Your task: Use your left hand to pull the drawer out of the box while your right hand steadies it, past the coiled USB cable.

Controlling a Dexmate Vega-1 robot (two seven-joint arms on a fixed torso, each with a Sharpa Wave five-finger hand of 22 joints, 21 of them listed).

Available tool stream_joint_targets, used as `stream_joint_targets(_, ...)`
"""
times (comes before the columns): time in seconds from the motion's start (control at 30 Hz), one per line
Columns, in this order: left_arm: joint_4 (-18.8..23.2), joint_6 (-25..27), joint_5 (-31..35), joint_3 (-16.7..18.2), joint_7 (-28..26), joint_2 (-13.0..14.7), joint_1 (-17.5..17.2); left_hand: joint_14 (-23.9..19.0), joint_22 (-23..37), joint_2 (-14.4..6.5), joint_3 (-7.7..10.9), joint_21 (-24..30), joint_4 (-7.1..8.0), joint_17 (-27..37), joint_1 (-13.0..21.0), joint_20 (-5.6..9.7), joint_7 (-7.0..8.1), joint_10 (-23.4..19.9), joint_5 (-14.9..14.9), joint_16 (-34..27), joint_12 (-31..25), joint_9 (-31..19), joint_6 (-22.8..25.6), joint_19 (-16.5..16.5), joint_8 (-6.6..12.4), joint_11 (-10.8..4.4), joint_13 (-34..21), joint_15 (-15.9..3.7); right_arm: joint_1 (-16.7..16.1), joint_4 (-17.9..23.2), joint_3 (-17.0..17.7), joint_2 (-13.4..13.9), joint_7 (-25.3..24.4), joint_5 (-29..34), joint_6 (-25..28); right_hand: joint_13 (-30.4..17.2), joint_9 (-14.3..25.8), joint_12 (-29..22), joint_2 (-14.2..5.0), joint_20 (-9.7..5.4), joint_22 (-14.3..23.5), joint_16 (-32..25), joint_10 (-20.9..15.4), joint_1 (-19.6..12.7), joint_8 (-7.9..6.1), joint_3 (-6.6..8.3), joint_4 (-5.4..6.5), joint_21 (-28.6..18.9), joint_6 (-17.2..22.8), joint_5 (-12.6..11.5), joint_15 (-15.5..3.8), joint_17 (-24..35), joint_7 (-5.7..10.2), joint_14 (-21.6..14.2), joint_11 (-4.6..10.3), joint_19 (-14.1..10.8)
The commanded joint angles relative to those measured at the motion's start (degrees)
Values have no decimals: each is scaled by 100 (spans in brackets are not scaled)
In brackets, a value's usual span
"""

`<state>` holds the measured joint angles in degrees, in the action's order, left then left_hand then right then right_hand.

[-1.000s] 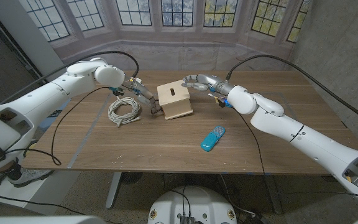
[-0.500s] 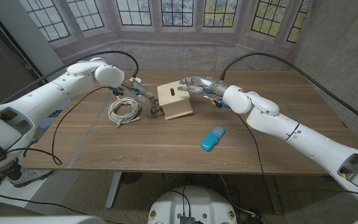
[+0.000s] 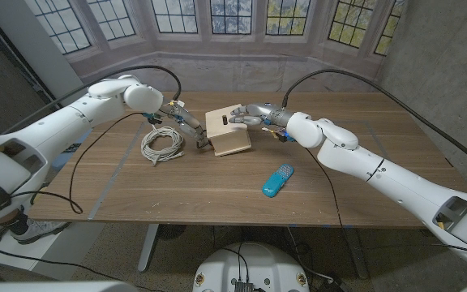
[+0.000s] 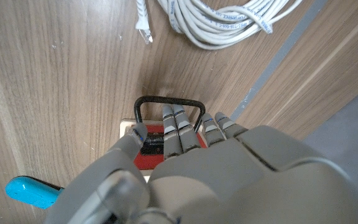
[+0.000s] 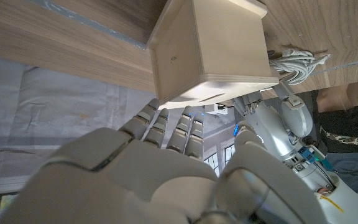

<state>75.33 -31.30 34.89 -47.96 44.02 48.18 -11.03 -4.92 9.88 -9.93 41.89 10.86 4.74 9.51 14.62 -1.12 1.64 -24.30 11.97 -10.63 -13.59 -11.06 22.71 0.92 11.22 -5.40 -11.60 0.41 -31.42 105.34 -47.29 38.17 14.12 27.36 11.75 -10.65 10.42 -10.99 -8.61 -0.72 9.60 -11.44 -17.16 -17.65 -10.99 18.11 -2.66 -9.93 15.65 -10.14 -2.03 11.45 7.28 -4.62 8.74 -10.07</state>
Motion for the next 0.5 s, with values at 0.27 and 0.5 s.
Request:
stream_joint_targets(0.27, -233, -100, -22, -104, -10, -116, 150, -54, 12, 6, 54, 37, -3, 5, -65, 25, 5, -43, -27, 11, 38, -9, -18, 1, -16, 40, -24, 17, 139, -230, -192, -127, 317, 153, 79, 0, 3, 22, 12, 14, 13, -13, 19, 155, 10, -15, 85, -35, -13, -29, 22, 27, 4, 48, -12, 50)
stream_joint_targets(0.5, -257, -111, -52, -122, 6, -126, 175, -59, 12, 9, 59, 37, 1, 7, -77, 25, -2, -53, -29, 10, 41, -9, -8, 0, -12, 26, -25, 18, 154, -260, -248, -142, 352, 223, 113, -2, 5, 23, 27, 10, 13, -27, 22, 257, 8, -48, 145, -50, -14, -31, 30, 37, -15, 47, -39, 52)
